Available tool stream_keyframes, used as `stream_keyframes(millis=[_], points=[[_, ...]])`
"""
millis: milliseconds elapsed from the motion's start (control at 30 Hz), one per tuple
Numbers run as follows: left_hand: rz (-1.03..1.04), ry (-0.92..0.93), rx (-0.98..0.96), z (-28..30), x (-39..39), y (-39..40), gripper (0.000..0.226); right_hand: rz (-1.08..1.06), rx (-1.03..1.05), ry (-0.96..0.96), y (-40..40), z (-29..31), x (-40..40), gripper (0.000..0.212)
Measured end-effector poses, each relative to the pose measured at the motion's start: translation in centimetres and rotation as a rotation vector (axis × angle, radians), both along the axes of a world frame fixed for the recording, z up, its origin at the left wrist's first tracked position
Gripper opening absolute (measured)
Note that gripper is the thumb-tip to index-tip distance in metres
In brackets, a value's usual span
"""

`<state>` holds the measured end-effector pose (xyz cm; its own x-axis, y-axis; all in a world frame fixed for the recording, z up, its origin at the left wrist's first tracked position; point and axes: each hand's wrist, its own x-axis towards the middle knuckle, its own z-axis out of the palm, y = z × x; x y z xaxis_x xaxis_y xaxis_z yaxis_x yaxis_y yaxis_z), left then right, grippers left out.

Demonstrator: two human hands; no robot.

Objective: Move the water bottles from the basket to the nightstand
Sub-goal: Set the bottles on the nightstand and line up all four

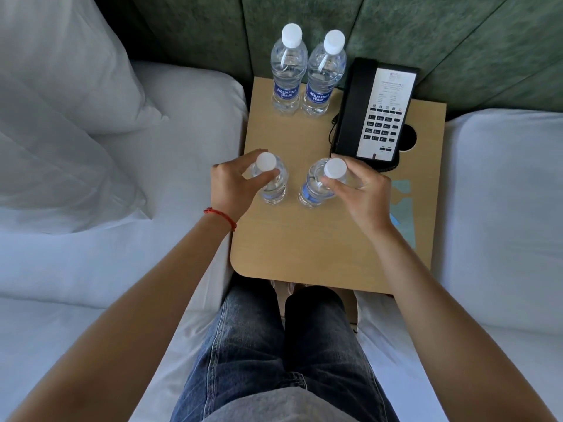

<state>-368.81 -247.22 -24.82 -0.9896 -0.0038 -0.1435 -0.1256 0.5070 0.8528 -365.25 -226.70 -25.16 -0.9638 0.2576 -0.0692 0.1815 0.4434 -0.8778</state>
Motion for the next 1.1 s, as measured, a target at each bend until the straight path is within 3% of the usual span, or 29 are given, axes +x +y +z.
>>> stream_keyframes(millis=[433,833,933,1100], points=[[-0.052,0.087,-0.020,-0.4,-10.1,1.4,0.031,-0.002,-0.054,0.006,0.3,-1.1,-9.8,0.041],[-0.114,0.038,0.020,-1.2,-11.8,2.0,0.035,-0.063,0.021,0.034,0.0,-2.0,-11.7,0.036],[-0.114,0.036,0.037,-1.4,-11.4,1.7,0.039,-0.012,0.045,0.029,0.5,-2.4,-11.4,0.041],[-0.120,-0.026,0.024,-1.9,-11.7,1.6,0.049,0.140,-0.037,-0.147,1.9,-2.5,-12.0,0.061]])
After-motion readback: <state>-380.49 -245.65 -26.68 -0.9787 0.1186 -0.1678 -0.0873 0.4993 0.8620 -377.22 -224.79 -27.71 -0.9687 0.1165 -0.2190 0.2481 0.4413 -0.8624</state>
